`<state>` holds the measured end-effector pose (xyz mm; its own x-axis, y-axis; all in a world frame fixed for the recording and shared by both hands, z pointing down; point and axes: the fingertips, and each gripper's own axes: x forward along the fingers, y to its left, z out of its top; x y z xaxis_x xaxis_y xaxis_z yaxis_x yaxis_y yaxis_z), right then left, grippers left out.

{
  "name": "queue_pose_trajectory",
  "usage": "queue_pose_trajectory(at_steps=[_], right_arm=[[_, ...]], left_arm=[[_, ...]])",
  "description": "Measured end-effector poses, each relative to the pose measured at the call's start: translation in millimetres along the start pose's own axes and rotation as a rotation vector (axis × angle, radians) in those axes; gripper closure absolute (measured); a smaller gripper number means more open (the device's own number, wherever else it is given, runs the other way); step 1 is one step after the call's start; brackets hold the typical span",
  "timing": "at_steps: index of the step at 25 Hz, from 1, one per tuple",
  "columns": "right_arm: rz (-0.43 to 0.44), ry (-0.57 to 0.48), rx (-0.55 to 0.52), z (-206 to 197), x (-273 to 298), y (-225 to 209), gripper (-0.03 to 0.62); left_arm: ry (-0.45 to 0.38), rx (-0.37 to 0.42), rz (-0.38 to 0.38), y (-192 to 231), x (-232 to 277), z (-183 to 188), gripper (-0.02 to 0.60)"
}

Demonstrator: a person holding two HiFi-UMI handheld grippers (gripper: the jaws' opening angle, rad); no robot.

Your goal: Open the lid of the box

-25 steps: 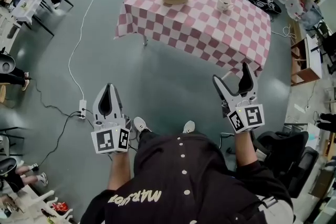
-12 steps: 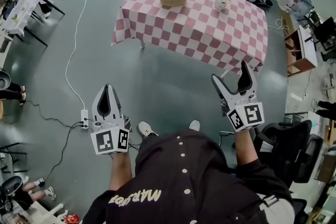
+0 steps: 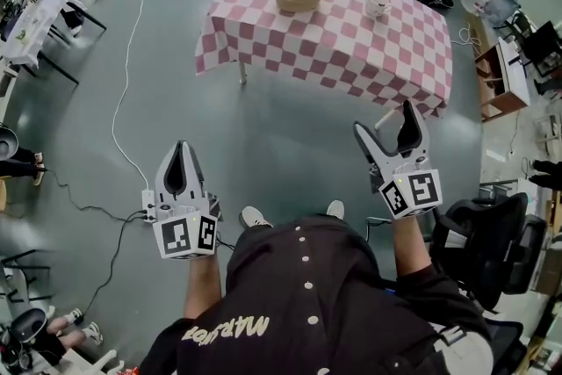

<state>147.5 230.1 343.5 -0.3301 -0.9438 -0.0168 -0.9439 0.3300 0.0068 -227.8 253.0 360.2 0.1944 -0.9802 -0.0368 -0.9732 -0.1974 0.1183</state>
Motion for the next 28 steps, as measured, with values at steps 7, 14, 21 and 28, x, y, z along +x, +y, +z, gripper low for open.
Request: queue_pose_trajectory(at_steps=[7,14,21,28], right_arm=[[-0.043,-0.005,0.003,-4.6,7.4,33.1,0.102],[-0.079,0.001,0.006,-12.2,8.6,65.2,0.102],[-0.078,-0.001,-0.004,-14.1,16.9,77.4,0.098],[-0.081,-0.011,0.019,-20.4,43.3,62.9,0.098]], left_arm=[[0.004,0.016,-0.048,35.4,1.9,3.1,0.571],[0.031,0.037,-0.083,70.6,-2.7,5.1,0.571],[0.038,0.011,-0.090,78.4,-0.3,0.2,0.571],[0.044,0.029,-0.075,81.1,21.0,-1.7,0.571]])
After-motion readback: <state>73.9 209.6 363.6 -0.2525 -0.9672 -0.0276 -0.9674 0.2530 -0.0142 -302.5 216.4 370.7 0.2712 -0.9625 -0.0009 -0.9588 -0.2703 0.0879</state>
